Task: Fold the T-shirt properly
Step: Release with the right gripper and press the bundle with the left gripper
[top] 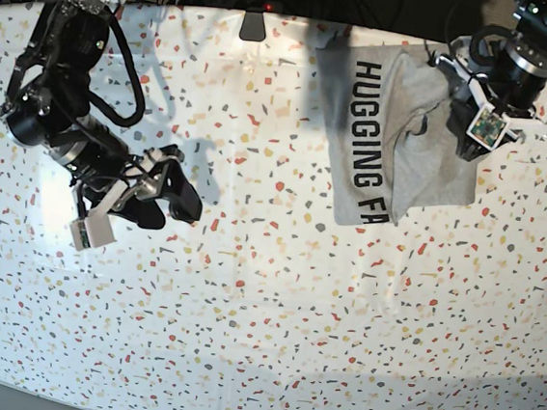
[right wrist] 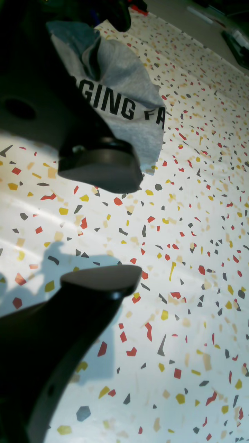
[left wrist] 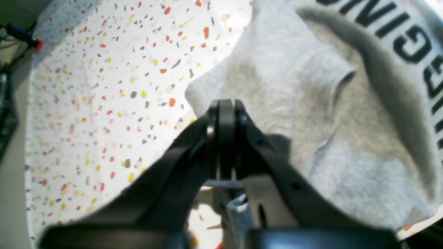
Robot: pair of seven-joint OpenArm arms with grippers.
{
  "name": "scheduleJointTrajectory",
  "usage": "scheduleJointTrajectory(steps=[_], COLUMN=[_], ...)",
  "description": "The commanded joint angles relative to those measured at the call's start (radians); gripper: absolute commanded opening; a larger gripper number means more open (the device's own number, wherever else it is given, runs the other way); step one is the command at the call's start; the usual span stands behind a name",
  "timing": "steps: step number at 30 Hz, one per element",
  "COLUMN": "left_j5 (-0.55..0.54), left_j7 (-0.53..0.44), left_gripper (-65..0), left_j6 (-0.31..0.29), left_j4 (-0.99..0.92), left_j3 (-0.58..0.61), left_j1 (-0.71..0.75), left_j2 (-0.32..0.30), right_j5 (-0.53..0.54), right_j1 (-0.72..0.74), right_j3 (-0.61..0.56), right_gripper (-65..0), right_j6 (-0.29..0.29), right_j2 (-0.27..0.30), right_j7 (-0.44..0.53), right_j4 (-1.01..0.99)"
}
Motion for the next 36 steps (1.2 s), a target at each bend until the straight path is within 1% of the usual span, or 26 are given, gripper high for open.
scheduleJointTrajectory(steps=[1, 2, 3, 4, 7, 8, 9, 13, 19, 23, 25, 28, 29, 30, 31, 32, 33, 34, 35, 36], left_j5=[-0.022, -0.041, -0.068, -0.098, -0.179, -0.181, -0.175, -0.116, -0.114, -0.064, -0.064, -0.064, -0.063, -0.06, -0.049, -0.033, -0.013, 0.004, 0.018, 0.019], left_j7=[-0.023, -0.023, -0.023, -0.023, -0.023, -0.024, -0.027, -0.043, -0.045, -0.045, -0.043, -0.029, -0.026, -0.027, -0.027, -0.03, -0.031, -0.031, -0.031, -0.031], left_gripper=[-51.4, -44.1, -40.0, -39.2, -39.2, -39.2, -39.2, -39.2, -40.1, -40.1, -41.2, -42.4, -43.9, -47.0, -52.3, -59.6, -65.0, -65.0, -65.0, -65.0], left_j6=[0.01, 0.009, 0.004, -0.02, -0.147, -0.178, -0.187, -0.186, -0.186, -0.174, -0.158, -0.156, -0.156, -0.156, -0.156, -0.155, -0.155, -0.151, -0.133, -0.09], left_j4=[0.023, 0.026, 0.031, 0.036, 0.037, 0.037, 0.037, 0.037, 0.034, -0.011, -0.04, -0.063, -0.063, -0.063, -0.063, -0.063, -0.063, -0.063, -0.062, -0.062], left_j3=[-0.01, -0.01, -0.009, -0.009, 0.003, 0.014, 0.027, 0.059, 0.058, 0.058, 0.058, 0.058, 0.058, 0.058, 0.058, 0.058, 0.056, 0.054, 0.047, 0.034], left_j1=[0.0, 0.0, 0.0, 0.0, 0.0, 0.0, 0.0, 0.0, -0.008, -0.04, -0.06, -0.08, -0.084, -0.086, -0.087, -0.087, -0.087, -0.087, -0.087, -0.087], left_j2=[-0.01, -0.01, -0.009, -0.009, -0.009, -0.009, -0.009, -0.009, -0.009, -0.008, -0.009, -0.009, -0.009, -0.01, -0.009, -0.01, -0.009, -0.01, -0.009, -0.01], right_j5=[0.023, 0.023, 0.023, 0.023, 0.023, 0.022, 0.022, 0.023, 0.023, 0.023, 0.023, 0.023, 0.023, 0.023, 0.023, 0.023, 0.022, 0.022, 0.022, 0.014], right_j1=[0.016, 0.016, 0.016, 0.016, 0.016, 0.016, 0.016, 0.016, 0.016, 0.016, 0.016, 0.016, 0.016, 0.016, 0.016, 0.016, 0.016, 0.016, 0.016, 0.016], right_j3=[0.004, 0.004, 0.004, 0.004, 0.004, 0.004, 0.004, 0.004, 0.004, 0.004, 0.004, 0.004, 0.004, 0.004, 0.004, 0.004, 0.004, 0.004, 0.004, 0.004], right_gripper=[-28.4, -28.4, -28.4, -28.4, -28.4, -28.4, -28.4, -28.4, -28.4, -28.4, -28.4, -28.4, -28.4, -28.4, -28.4, -28.4, -28.4, -28.4, -28.4, -28.4], right_j6=[-0.001, -0.001, -0.001, -0.001, -0.001, -0.001, -0.001, -0.001, -0.001, -0.001, -0.001, -0.001, -0.001, -0.001, -0.001, -0.001, 0.0, -0.001, -0.001, -0.001], right_j2=[0.009, 0.009, 0.008, 0.008, 0.009, 0.009, 0.009, 0.008, 0.008, 0.008, 0.008, 0.008, 0.008, 0.008, 0.008, 0.008, 0.009, 0.008, 0.009, 0.008], right_j7=[0.019, 0.02, 0.02, 0.02, 0.02, 0.019, 0.019, 0.019, -0.005, -0.006, -0.006, -0.007, -0.006, -0.007, -0.007, -0.007, -0.007, -0.007, -0.007, -0.006], right_j4=[0.018, 0.018, 0.018, 0.018, 0.018, 0.018, 0.018, 0.018, 0.018, 0.018, 0.018, 0.018, 0.018, 0.018, 0.018, 0.018, 0.018, 0.018, 0.018, 0.018])
